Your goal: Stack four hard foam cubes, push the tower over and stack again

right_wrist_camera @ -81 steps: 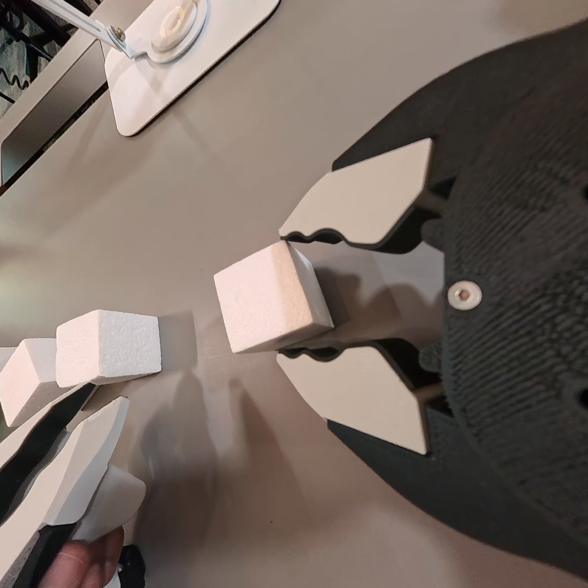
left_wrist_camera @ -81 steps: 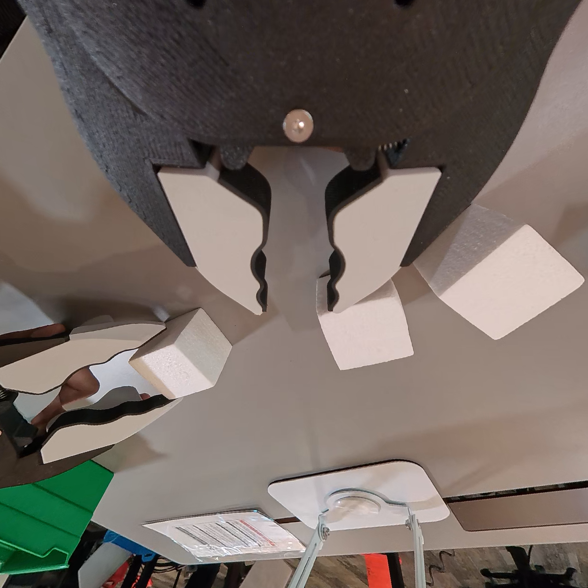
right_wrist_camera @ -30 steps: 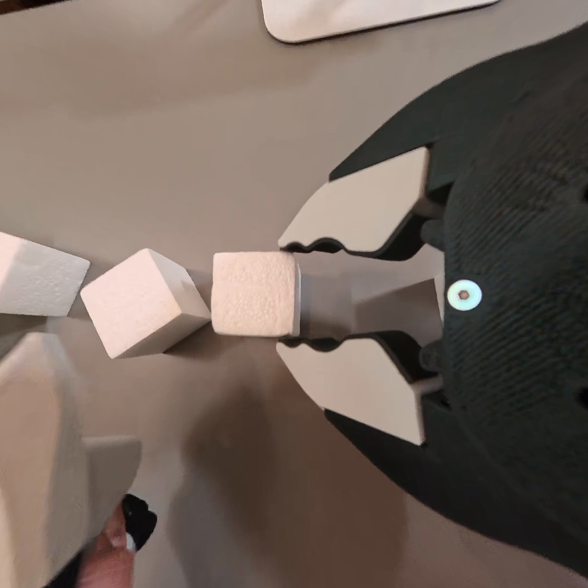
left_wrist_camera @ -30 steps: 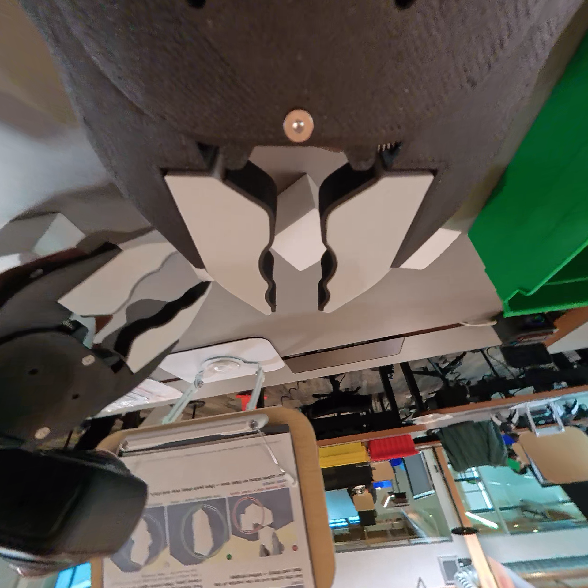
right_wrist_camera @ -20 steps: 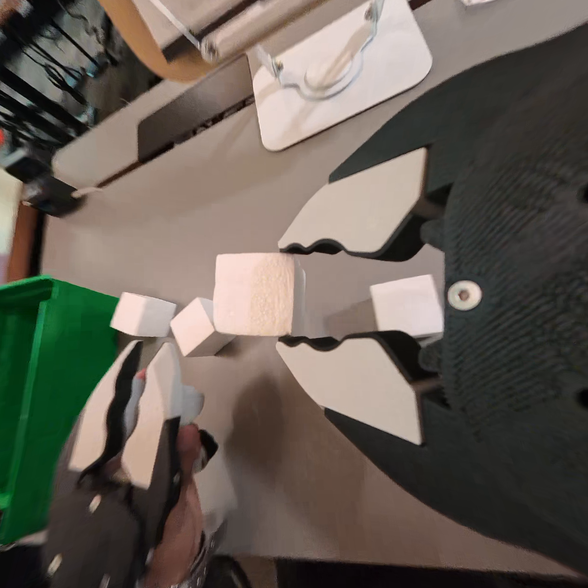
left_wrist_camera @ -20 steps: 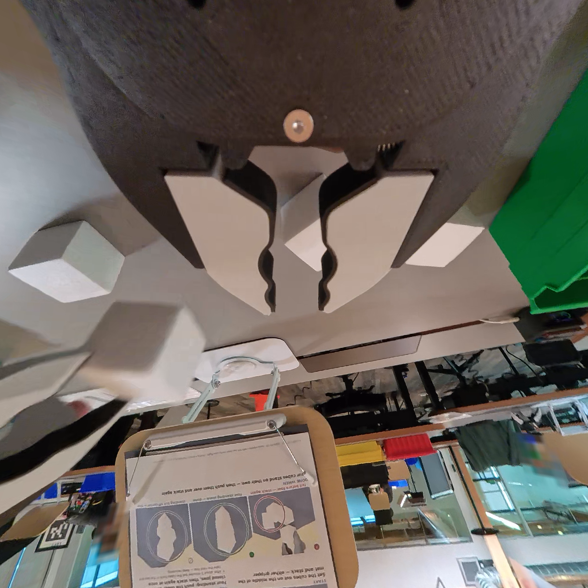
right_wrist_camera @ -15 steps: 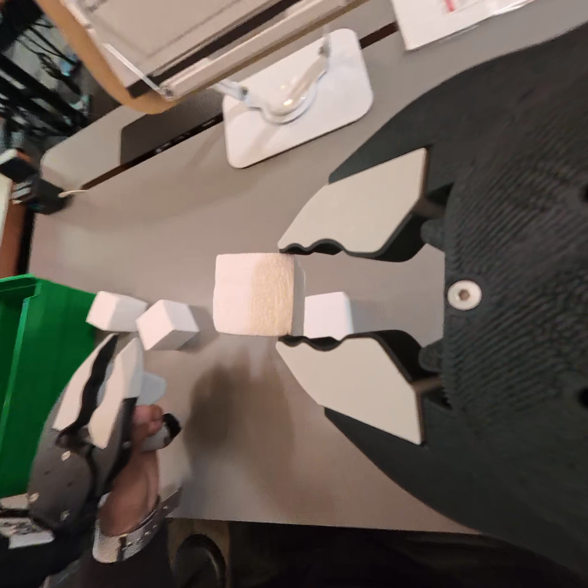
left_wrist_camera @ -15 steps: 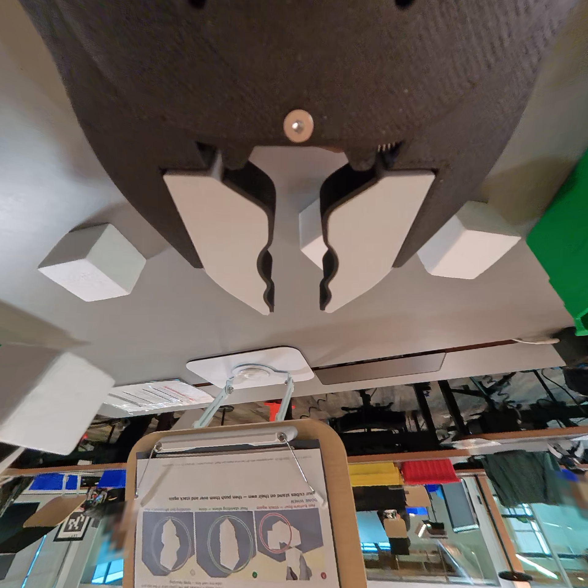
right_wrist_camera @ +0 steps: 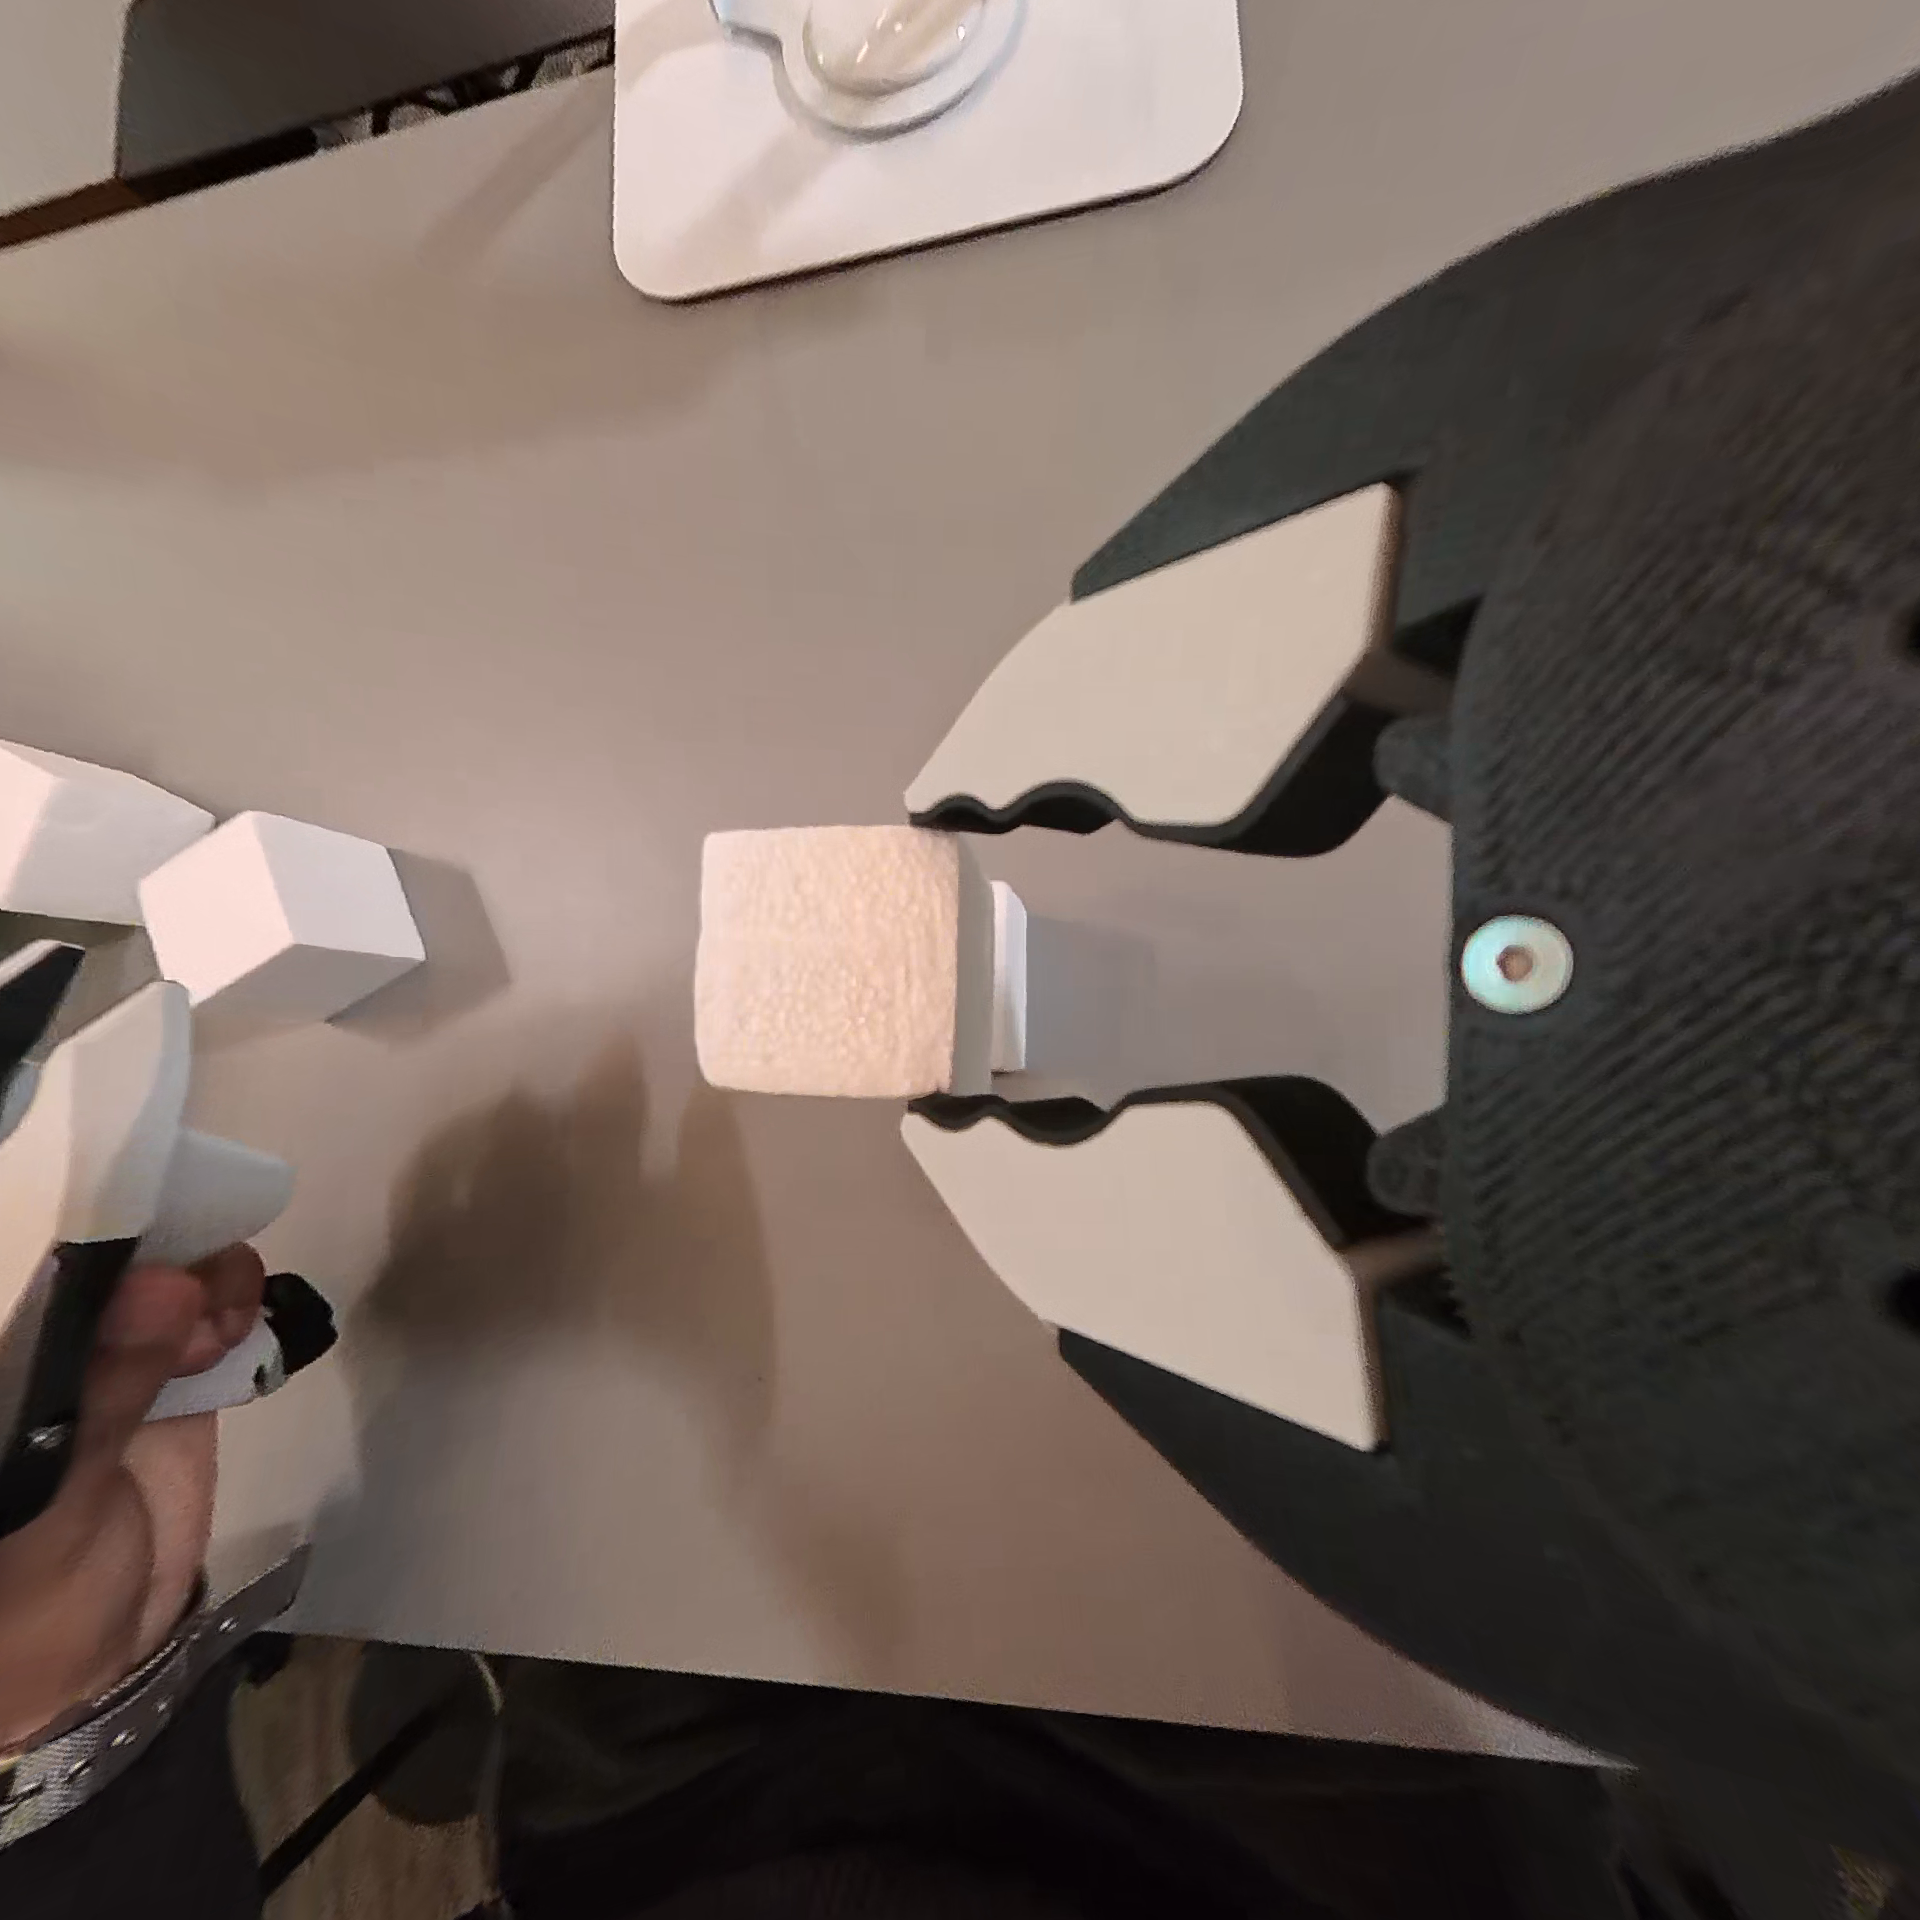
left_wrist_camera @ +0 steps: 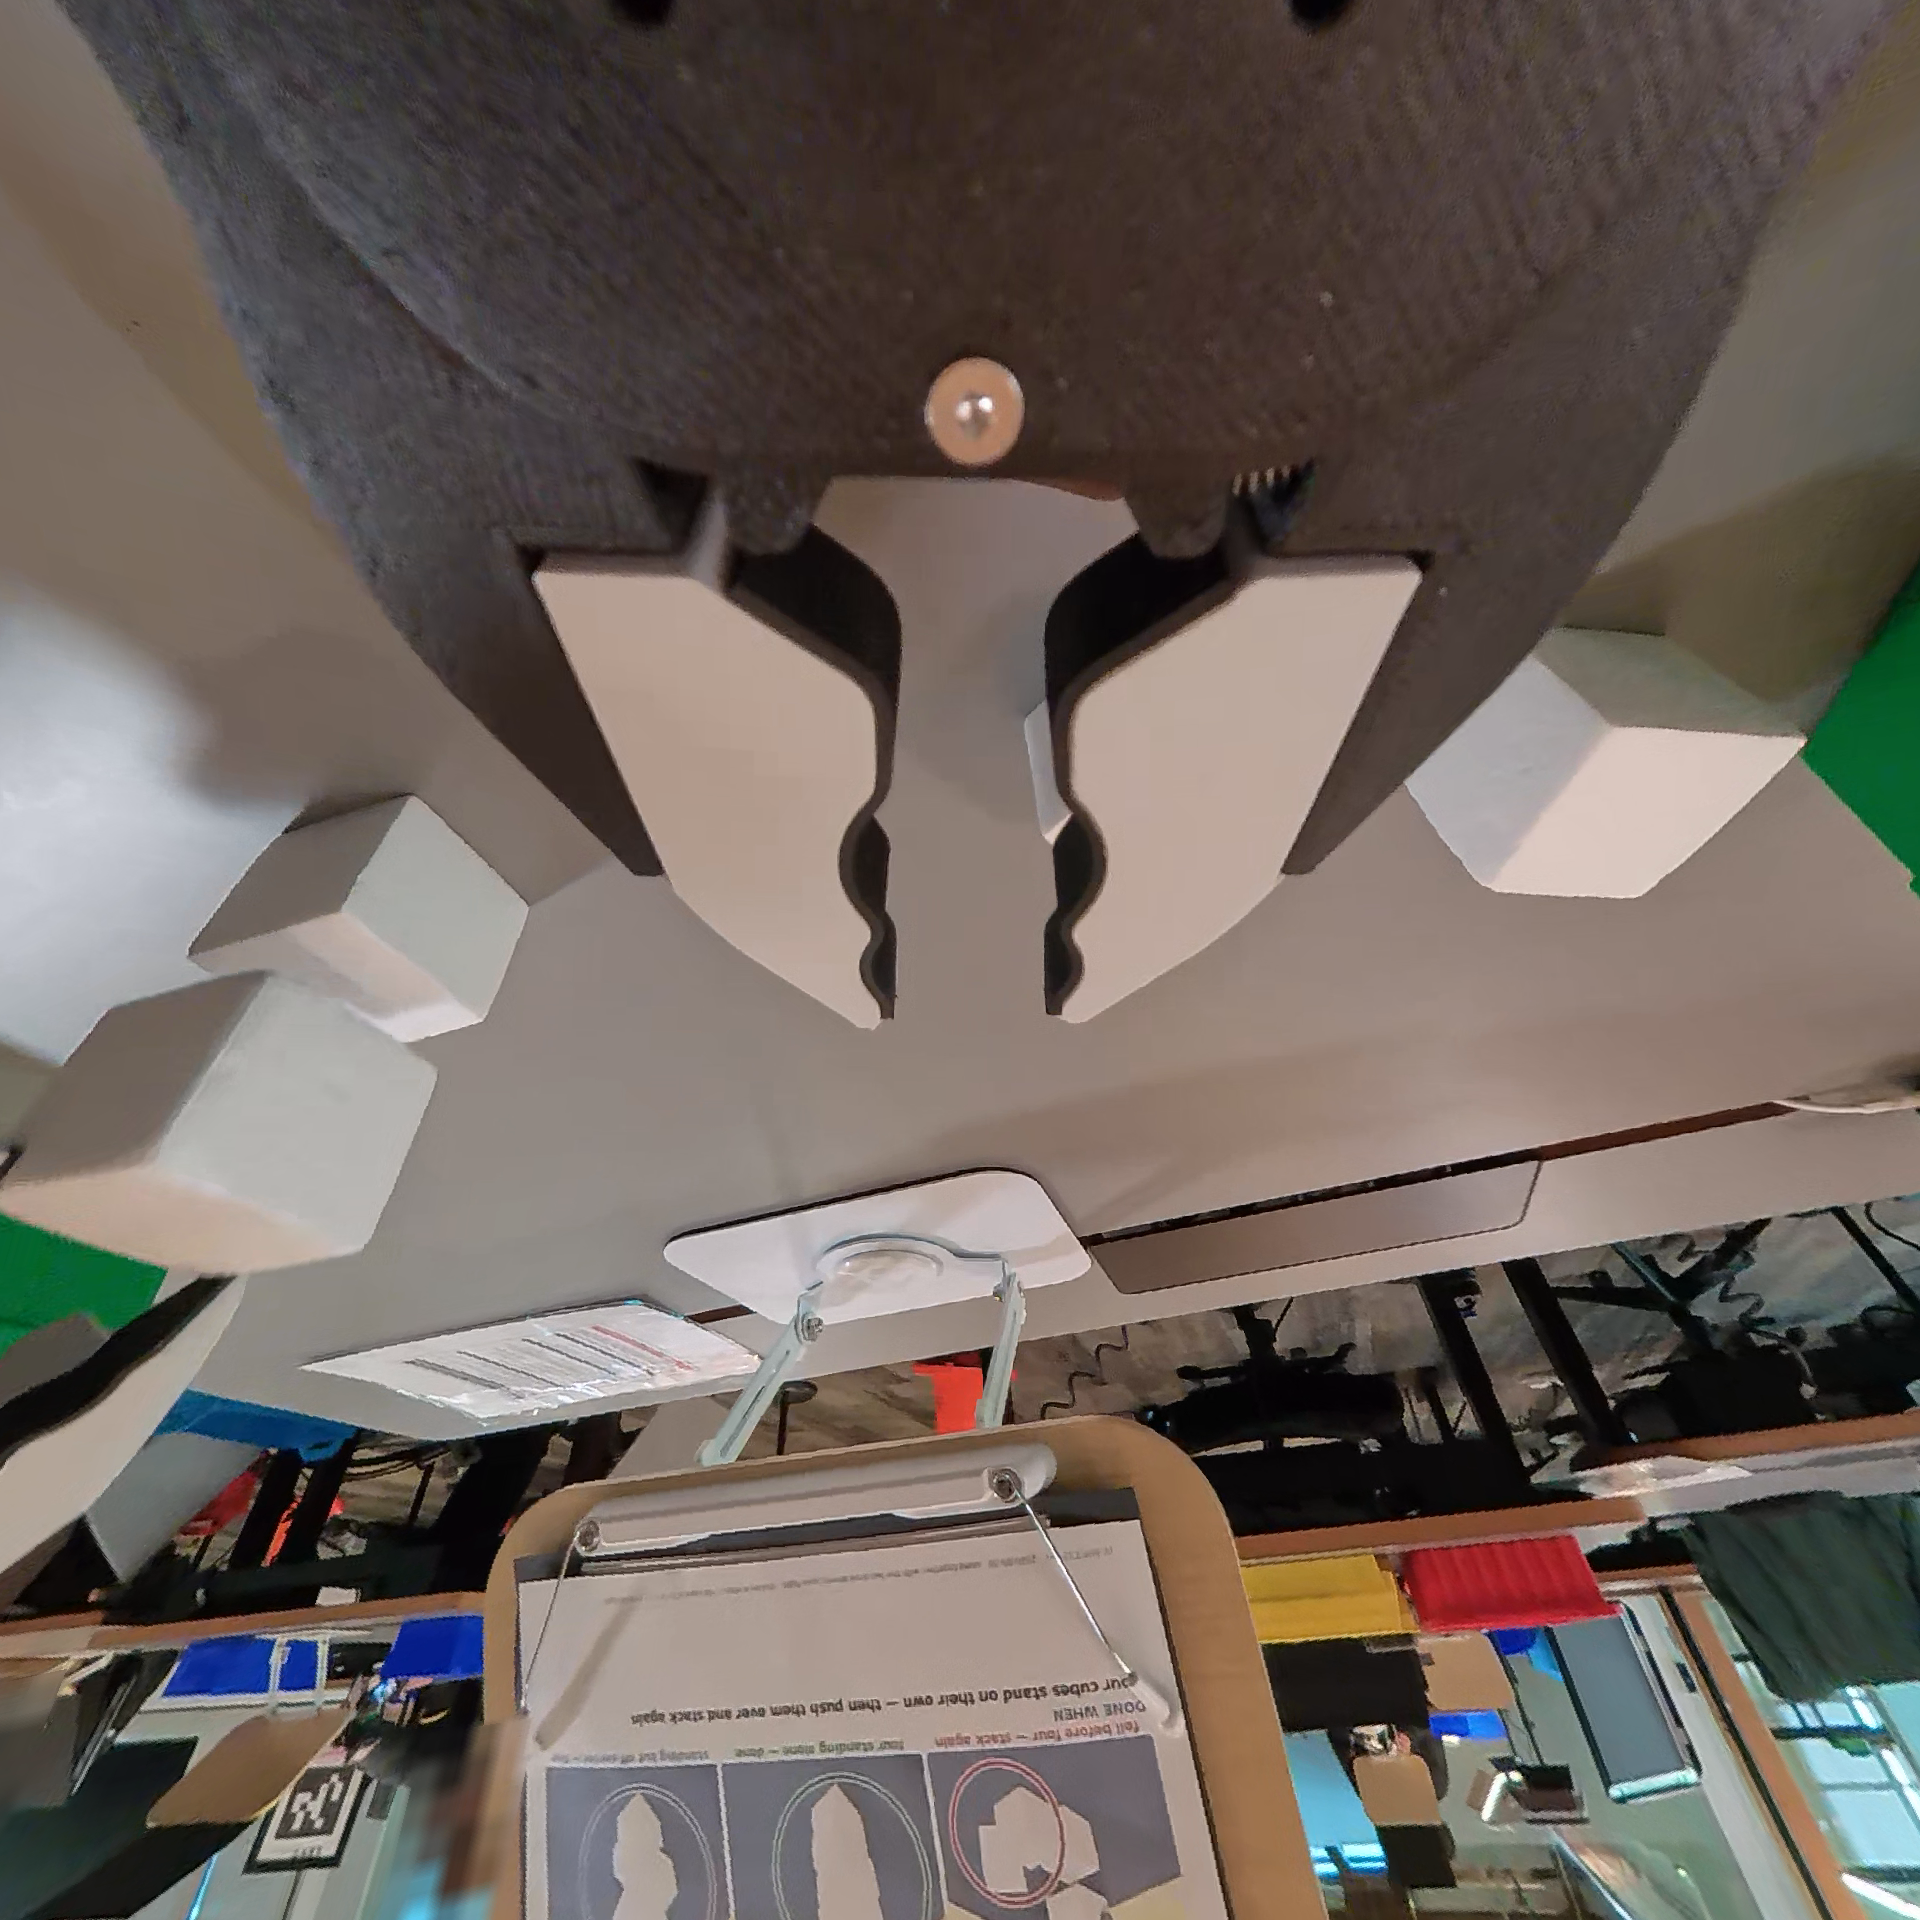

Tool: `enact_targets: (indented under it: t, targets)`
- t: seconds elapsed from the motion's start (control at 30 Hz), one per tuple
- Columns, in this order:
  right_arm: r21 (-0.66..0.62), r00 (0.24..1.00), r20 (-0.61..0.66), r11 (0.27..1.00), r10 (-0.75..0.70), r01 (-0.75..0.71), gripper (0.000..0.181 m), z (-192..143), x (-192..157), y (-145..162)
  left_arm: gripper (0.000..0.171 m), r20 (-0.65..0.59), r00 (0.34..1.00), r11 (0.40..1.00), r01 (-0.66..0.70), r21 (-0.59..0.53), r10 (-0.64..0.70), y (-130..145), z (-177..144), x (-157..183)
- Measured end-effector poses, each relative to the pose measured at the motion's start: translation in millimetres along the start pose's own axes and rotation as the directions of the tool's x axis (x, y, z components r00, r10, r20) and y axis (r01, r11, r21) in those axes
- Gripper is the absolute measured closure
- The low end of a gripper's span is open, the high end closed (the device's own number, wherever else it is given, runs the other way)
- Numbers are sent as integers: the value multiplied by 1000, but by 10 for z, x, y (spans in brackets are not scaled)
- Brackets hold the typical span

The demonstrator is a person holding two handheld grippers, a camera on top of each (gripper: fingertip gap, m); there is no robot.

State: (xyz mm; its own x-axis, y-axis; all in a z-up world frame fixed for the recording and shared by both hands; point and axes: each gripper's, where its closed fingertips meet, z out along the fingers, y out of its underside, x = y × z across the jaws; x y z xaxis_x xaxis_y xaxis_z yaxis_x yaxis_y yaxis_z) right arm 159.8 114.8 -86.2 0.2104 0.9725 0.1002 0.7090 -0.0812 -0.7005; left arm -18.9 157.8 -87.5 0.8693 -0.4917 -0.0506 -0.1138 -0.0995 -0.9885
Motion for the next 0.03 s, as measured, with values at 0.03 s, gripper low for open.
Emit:
enact_targets:
  t: [0.03]
  targets:
    - [-7,1000,5,1000,-2,2,132,21,-5,9,144,-1,1000,1000,12,0,-12,-1,-1,-10]
